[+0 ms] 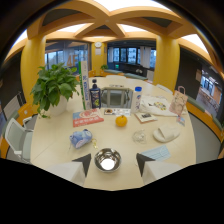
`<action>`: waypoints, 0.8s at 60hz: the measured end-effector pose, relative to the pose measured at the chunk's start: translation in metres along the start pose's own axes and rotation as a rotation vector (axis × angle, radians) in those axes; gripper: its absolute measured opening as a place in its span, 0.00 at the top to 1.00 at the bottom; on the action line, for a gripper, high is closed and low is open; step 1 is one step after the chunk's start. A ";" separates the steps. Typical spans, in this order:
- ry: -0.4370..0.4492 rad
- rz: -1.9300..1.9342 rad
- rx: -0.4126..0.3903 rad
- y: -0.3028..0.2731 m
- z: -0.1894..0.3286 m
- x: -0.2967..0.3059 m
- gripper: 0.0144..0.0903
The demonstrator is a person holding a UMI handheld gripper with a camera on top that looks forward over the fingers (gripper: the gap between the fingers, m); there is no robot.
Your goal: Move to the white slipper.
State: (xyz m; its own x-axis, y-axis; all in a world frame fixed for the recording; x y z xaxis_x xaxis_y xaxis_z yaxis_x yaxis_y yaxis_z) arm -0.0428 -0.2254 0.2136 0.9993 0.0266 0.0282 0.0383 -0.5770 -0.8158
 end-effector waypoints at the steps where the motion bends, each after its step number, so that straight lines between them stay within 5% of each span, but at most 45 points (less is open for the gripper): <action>1: 0.000 -0.001 -0.001 -0.001 -0.005 0.001 0.07; 21: 0.041 -0.024 -0.018 0.036 -0.038 0.012 0.06; 48: 0.177 -0.038 -0.046 0.056 -0.004 0.191 0.06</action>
State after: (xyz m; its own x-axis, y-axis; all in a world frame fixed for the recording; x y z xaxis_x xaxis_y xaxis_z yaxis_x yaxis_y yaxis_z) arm 0.1505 -0.2559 0.1751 0.9823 -0.0927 0.1625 0.0718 -0.6153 -0.7850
